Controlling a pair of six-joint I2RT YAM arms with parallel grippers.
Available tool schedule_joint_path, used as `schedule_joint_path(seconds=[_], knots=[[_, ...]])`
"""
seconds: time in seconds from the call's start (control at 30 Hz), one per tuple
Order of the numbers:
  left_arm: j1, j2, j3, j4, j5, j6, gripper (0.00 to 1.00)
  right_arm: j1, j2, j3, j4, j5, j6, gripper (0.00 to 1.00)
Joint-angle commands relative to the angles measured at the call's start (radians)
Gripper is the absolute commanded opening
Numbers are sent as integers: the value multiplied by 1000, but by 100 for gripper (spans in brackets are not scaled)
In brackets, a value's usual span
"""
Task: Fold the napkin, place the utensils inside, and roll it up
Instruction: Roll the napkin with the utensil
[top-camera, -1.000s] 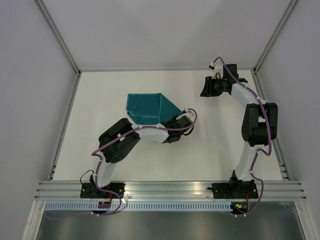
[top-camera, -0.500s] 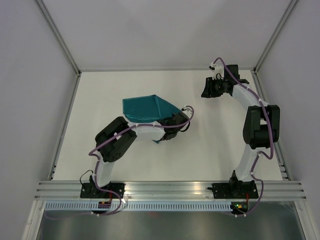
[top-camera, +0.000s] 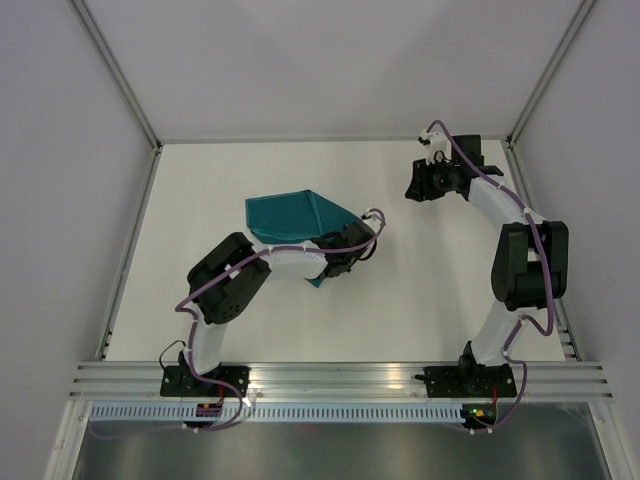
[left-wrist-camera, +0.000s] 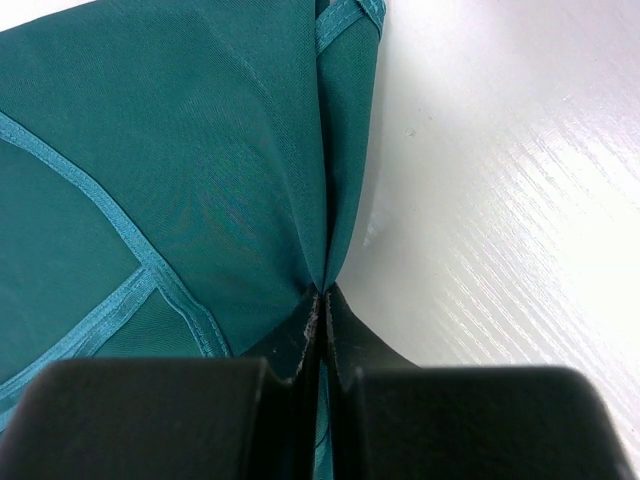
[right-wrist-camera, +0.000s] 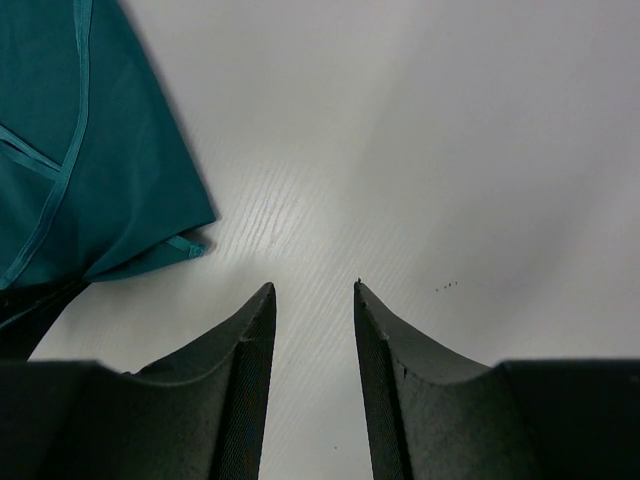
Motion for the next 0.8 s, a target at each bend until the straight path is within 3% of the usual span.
schedule_joint_path(seconds=[0.0,0.1,0.4,0.63,0.77], knots=[[-4,36,-52,-112,94,-79,9,-2,-39,-11,49,-16,-40,43],[-4,4,-55,-109,28,-89,20,-2,-44,-17,51,-19,-43,44],[4,-65,-65,-114,-120,-134,37,54,71,85,1,-29,-45,47],[15,-96,-79,-106,-118,-149,42,169,250,234,-98,-36,-75,50],[16,-131,-84,-99,-123,-154,43,199,369,372,-182,-117,-83,58]])
